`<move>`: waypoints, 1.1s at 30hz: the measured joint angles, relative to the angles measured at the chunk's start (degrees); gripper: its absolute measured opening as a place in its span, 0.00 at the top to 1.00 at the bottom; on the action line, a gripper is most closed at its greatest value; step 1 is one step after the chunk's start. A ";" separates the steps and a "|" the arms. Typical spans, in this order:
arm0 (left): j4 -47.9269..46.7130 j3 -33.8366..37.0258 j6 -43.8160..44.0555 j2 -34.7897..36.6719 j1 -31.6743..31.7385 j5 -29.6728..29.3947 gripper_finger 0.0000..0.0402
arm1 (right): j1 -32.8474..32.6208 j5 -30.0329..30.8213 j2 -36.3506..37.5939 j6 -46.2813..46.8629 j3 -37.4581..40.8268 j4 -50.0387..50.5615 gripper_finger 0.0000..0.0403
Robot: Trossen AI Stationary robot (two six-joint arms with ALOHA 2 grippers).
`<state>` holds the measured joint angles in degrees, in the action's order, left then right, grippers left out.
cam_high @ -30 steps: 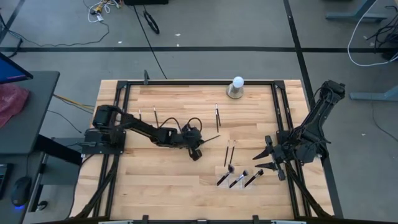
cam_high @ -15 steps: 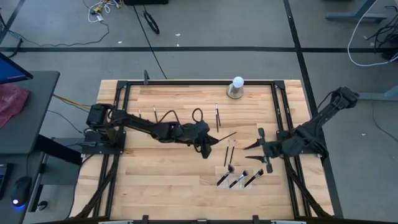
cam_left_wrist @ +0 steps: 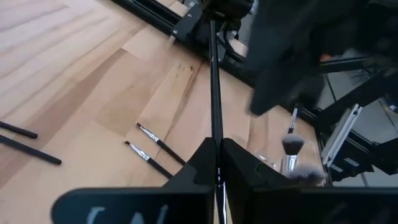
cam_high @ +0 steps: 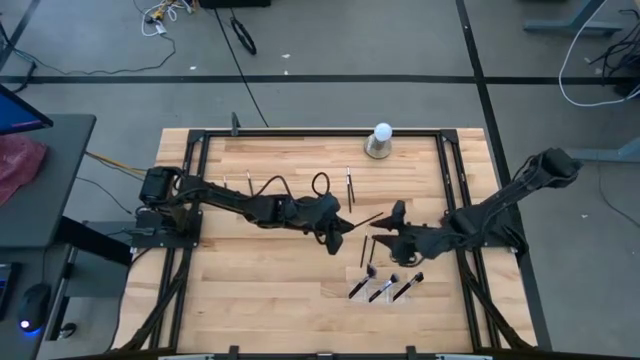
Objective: Put items in baskets/containers
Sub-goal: Put the eyeshadow brush into the middle section of the transparent organizer
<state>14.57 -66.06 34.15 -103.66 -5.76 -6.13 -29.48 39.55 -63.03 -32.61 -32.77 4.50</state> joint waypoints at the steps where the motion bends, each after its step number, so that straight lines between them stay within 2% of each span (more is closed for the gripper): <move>1: -0.01 -0.02 0.00 0.00 0.00 0.00 0.96 | 0.77 0.09 -1.24 -1.01 -0.12 -0.59 0.51; 6: -1.07 -0.02 0.14 -0.04 0.04 -0.39 0.96 | 3.25 1.44 -5.58 -3.71 -0.18 -4.88 0.57; 13: -1.16 -0.02 0.09 -0.04 -0.02 -0.63 0.95 | 3.59 4.62 -6.99 -8.69 -0.18 -9.43 0.70; 23: -1.34 -0.04 0.07 -0.04 0.01 -0.85 0.95 | 4.84 4.61 -6.99 -10.11 -0.18 -9.21 0.74; 26: -1.38 -0.04 0.07 -0.04 0.00 -0.86 0.95 | 5.29 4.59 -6.99 -9.85 -0.18 -9.00 0.80; 30: -1.31 -0.07 0.01 0.02 0.00 -1.58 0.95 | 5.40 3.61 -7.03 -7.71 -0.14 -6.73 0.95; 33: -1.44 -0.07 -1.21 0.04 -0.04 -2.96 0.94 | 5.42 1.12 -7.01 -3.29 -0.14 -5.64 0.97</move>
<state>13.13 -66.13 32.94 -103.61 -5.80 -9.09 -24.05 40.67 -70.04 -35.90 -32.91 -1.14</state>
